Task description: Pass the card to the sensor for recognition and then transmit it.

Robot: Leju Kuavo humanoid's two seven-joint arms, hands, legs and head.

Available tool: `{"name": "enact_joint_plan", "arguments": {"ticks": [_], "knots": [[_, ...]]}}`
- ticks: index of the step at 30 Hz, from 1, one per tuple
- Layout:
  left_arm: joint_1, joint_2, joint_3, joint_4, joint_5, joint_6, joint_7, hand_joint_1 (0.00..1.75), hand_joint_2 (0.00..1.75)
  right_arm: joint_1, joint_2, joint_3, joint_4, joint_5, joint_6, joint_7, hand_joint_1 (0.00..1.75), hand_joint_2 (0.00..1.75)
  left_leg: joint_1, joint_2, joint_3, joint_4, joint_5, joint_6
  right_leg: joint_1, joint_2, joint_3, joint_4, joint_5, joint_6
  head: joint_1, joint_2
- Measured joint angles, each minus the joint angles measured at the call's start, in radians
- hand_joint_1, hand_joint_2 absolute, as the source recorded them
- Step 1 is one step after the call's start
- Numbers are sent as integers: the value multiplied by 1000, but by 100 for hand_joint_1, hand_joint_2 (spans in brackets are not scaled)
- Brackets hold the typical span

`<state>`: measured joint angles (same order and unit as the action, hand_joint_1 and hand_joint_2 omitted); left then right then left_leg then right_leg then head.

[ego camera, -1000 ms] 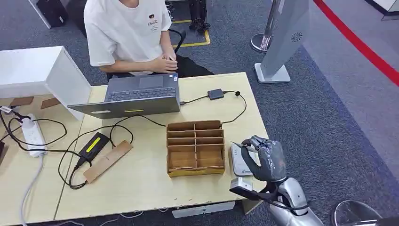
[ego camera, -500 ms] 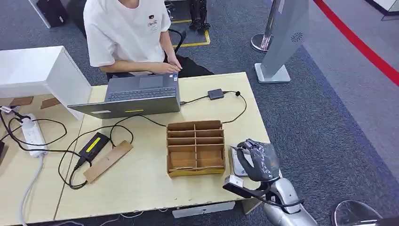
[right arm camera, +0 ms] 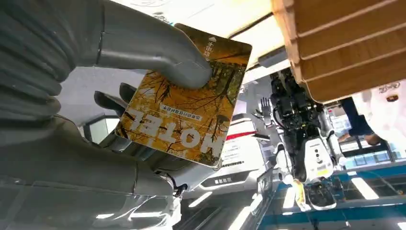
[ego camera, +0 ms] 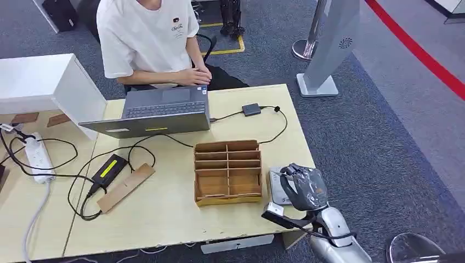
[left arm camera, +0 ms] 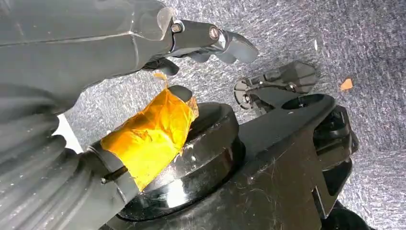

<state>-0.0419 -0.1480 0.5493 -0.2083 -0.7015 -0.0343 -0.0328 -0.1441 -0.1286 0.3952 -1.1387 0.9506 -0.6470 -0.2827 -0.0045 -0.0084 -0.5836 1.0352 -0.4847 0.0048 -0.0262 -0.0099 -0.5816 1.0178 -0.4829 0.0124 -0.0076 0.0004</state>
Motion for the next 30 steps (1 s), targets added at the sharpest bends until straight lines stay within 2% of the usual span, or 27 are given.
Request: {"name": "enact_joint_plan", "arguments": {"ticks": [16, 30], "knots": [[0, 0, 13, 0, 0, -2, 0, 0, 175, 29, 1, -4, 19, -29, 0, 22, 175, 175, 0, 0, 0, 0, 0, 0, 0, 0, 0, 0, 0, 0, 0, 0], [1, -1, 18, 0, 2, -2, 0, 0, 175, 72, 13, -15, 45, -65, 0, 11, 175, 175, 0, 1, 1, 0, 0, 0, 0, 0, 1, 0, 0, 0, 0, 0]]}}
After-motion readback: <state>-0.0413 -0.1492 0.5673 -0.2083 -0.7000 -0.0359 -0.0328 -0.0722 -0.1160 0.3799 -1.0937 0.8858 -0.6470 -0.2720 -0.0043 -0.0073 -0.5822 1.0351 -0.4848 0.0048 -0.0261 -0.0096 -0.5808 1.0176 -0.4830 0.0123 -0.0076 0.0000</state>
